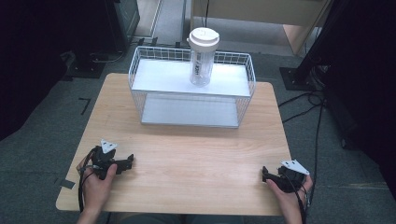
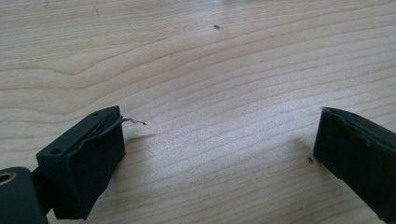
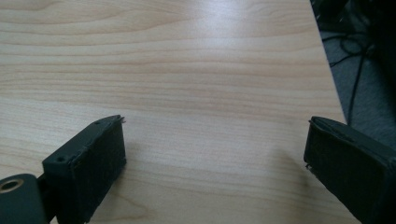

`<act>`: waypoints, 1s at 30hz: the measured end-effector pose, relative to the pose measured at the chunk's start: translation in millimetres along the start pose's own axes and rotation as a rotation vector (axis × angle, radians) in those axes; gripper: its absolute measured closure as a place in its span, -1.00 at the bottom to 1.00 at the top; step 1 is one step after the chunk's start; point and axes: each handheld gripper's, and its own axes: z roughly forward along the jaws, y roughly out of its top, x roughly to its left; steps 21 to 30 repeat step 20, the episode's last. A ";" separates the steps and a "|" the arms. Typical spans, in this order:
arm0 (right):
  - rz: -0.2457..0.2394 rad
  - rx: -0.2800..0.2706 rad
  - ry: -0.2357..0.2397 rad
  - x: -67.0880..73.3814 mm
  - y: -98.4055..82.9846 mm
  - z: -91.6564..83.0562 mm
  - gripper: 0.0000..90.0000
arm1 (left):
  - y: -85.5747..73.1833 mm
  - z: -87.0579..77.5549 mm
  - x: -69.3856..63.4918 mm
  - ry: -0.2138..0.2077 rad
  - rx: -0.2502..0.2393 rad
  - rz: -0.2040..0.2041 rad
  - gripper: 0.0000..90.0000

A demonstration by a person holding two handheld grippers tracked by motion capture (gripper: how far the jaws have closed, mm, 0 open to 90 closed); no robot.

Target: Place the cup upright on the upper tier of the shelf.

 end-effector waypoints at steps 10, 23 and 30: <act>0.020 0.014 0.025 -2.3 0.5 1.1 -0.89 | 0.0 0.0 0.0 0.000 0.000 0.000 -0.95; 0.048 0.016 -0.012 1.4 2.9 3.9 -0.93 | 0.0 0.0 0.0 0.000 0.000 0.000 -0.95; 0.048 0.016 -0.012 1.4 2.9 3.9 -0.93 | 0.0 0.0 0.0 0.000 0.000 0.000 -0.95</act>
